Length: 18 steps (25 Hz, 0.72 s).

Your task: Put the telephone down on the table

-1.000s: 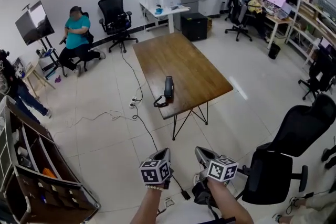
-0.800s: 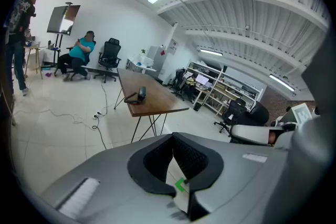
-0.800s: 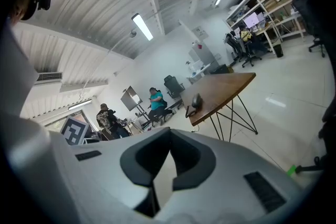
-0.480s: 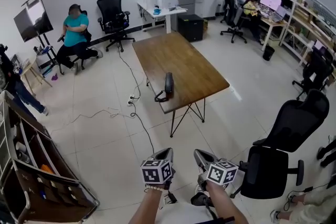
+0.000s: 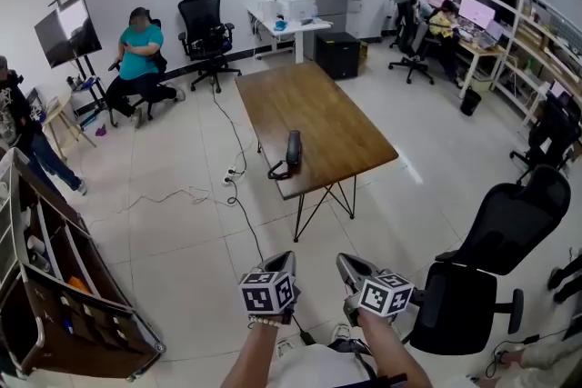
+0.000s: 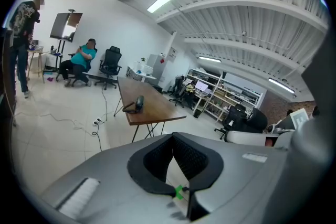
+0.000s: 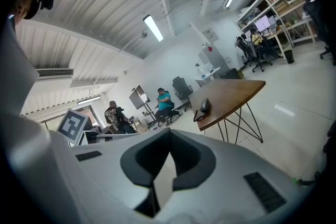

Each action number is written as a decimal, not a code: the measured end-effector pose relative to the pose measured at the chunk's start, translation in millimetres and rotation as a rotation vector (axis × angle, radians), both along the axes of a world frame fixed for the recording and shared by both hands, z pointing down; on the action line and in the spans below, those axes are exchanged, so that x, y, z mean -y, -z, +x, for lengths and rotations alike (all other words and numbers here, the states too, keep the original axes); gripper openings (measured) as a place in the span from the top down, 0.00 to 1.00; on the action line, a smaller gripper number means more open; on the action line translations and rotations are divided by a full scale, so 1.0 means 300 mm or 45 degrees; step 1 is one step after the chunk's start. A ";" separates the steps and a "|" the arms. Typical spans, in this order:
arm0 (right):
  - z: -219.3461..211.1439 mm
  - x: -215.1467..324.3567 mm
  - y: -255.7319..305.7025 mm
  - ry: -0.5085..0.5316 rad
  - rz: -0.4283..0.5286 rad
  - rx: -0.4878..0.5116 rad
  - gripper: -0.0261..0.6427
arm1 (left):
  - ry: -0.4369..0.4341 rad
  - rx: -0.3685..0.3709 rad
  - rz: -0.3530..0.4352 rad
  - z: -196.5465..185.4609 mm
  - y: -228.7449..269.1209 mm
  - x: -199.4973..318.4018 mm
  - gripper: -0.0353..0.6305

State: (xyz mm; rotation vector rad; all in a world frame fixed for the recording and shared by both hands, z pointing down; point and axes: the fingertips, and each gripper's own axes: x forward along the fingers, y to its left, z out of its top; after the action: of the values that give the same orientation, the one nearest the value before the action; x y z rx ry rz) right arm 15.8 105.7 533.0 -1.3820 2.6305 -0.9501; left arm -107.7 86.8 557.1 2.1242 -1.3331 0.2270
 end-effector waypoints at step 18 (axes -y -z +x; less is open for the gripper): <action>0.055 0.078 -0.004 0.040 -0.004 0.018 0.96 | 0.038 0.010 -0.004 0.057 -0.002 0.061 0.95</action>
State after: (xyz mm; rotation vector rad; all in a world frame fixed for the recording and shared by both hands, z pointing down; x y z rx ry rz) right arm 32.3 82.3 534.1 -1.3334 2.6491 -0.9640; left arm -90.7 68.5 557.9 2.1015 -1.3674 0.2254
